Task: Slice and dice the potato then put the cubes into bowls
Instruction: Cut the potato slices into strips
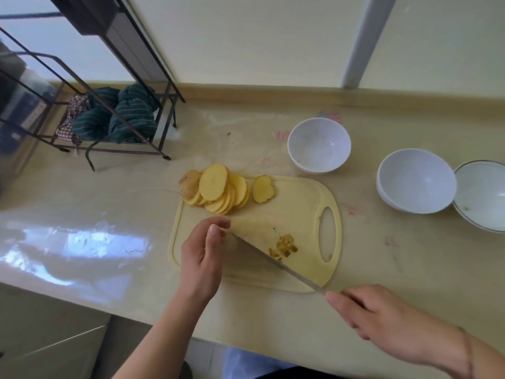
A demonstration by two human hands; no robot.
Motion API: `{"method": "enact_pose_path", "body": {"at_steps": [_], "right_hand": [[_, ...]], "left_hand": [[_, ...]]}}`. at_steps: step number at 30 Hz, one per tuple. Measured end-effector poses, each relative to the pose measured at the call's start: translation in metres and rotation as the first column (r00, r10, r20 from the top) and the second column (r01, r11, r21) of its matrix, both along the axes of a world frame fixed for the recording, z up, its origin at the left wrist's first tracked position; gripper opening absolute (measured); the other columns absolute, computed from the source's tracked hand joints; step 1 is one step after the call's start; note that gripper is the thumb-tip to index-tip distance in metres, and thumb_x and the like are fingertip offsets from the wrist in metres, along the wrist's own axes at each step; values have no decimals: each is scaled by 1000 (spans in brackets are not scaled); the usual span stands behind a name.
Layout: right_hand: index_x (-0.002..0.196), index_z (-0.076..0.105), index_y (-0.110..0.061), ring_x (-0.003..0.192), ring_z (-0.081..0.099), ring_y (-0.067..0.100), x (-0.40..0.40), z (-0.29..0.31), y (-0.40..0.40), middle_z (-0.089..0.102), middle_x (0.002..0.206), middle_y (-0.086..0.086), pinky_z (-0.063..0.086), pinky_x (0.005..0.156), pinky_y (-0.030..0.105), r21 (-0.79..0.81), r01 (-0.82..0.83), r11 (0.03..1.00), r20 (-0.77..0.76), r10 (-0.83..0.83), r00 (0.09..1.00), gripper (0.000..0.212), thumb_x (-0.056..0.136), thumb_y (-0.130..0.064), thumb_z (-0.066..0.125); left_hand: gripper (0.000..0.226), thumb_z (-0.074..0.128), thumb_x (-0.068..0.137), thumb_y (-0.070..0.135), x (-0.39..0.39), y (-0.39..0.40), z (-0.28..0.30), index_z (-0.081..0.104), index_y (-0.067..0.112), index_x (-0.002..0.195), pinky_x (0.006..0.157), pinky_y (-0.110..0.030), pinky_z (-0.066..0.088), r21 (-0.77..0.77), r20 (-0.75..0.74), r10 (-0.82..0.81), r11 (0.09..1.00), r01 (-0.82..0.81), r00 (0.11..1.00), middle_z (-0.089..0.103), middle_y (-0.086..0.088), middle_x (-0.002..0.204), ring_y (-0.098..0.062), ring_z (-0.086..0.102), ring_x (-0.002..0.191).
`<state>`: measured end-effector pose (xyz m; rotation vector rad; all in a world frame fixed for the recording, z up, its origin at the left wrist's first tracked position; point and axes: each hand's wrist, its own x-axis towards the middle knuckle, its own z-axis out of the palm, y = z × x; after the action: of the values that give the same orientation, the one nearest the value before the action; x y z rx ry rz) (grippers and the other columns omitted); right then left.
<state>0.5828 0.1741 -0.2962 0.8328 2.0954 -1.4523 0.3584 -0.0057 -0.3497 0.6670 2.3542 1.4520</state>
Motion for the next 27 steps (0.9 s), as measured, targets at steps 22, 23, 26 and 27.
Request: {"method": "enact_pose_path", "body": {"at_steps": [22,23,26,27], "right_hand": [[62,40,-13,40,20,12,11,24,54,28,51,-1,20,36,16,-181,194,964,74,-183,980,69,66,-82,49],[60,40,-13,39,20,12,17,26,52,27,51,0,19,36,16,-212,223,951,79,-211,974,73,58,-84,56],[54,46,-13,36,19,13,29,26,48,26,48,5,17,38,14,-271,371,888,115,-353,929,80,40,-89,68],[55,46,-11,38,19,12,32,24,47,25,48,6,17,38,14,-268,391,880,113,-375,920,83,39,-89,69]], "left_hand": [[20,61,94,22,-45,61,35,72,6,97,80,-31,48,-215,-590,-341,940,264,732,70,-2,94,-21,63,88],[25,60,95,28,-52,75,45,72,10,108,86,-35,49,-357,-547,-450,888,290,706,71,-1,104,-23,64,96],[56,60,96,50,-64,114,57,49,27,146,110,-42,39,-820,-288,-772,505,271,567,56,4,141,-24,52,128],[66,61,94,55,-66,123,55,41,29,151,112,-43,37,-877,-230,-816,410,250,530,52,4,146,-24,49,131]]}}
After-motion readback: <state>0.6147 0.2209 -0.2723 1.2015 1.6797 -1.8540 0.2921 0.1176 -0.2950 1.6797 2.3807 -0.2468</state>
